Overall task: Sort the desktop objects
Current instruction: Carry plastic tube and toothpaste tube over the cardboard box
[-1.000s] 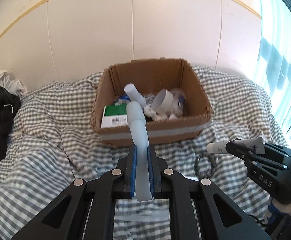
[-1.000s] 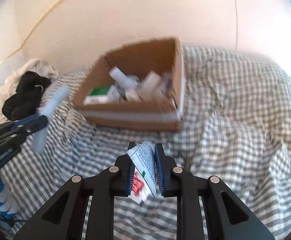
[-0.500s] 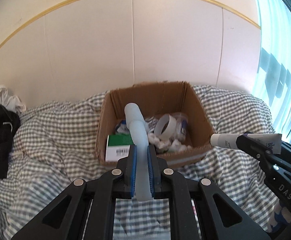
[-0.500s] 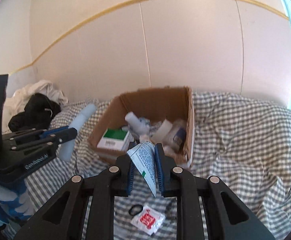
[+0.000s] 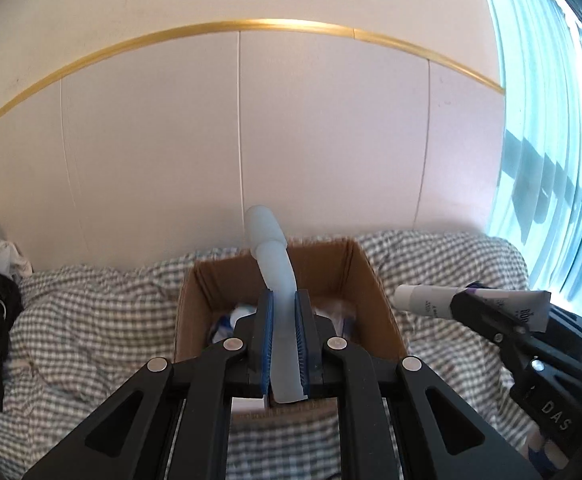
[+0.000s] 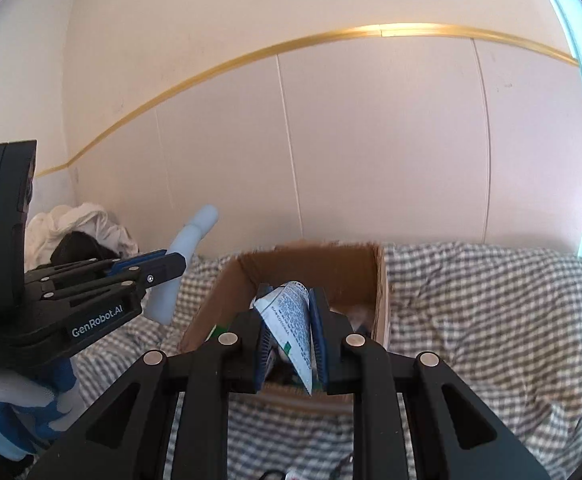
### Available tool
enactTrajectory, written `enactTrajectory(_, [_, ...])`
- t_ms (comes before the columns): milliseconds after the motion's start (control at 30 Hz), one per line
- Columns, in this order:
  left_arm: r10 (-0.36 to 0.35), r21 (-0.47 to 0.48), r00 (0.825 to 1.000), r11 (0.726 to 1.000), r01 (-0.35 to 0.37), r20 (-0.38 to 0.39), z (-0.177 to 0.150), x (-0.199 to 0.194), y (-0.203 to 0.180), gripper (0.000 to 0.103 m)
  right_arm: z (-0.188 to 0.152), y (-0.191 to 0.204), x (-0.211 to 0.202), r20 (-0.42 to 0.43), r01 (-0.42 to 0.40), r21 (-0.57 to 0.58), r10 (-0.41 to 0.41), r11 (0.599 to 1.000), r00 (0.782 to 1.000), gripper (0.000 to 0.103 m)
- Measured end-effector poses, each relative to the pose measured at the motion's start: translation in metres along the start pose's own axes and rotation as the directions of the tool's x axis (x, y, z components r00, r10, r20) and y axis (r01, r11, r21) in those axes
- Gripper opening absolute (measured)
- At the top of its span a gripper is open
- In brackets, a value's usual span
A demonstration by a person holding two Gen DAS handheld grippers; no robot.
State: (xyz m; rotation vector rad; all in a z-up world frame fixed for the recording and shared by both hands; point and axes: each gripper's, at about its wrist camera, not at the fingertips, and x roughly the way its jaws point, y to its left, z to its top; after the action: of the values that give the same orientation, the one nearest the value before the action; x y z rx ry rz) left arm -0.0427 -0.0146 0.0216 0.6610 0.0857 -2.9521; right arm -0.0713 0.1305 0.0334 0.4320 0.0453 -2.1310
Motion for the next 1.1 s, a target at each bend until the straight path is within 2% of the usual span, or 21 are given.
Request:
enactTrajectory(267, [0.010,-0.031,0.999,0.999,-0.009,0.041,0.024,0.031,0.016,0.010,0.036,0.000,0.022,0.079,0.017,-0.065,-0.012,0.998,0.997,0.018])
enactTrajectory(467, [0.030,-0.027,0.999,0.999,-0.029,0.036,0.027,0.068,0.033,0.010,0.045,0.006,0.053,0.104,-0.007,-0.101,0.018,0.995,0.994,0.018])
enactTrajectory(633, [0.026,-0.017,1.000,1.000,-0.026,-0.004,0.013,0.103,0.041,0.010,0.035,0.009,0.097,0.062,-0.030,-0.133,0.038,0.991,0.997,0.018])
enactTrajectory(833, [0.001,-0.014,0.997,1.000,-0.002,-0.080,-0.016,0.146,0.047,0.011,0.001,-0.003,0.146,-0.039,-0.035,-0.115,0.030,0.993,0.999,0.018])
enactTrajectory(1100, [-0.020,-0.042,0.978,0.999,0.011,-0.208,-0.040,0.193,0.052,0.011,-0.031,-0.018,0.189,-0.156,-0.020,-0.117,0.002,0.993,0.988,0.018])
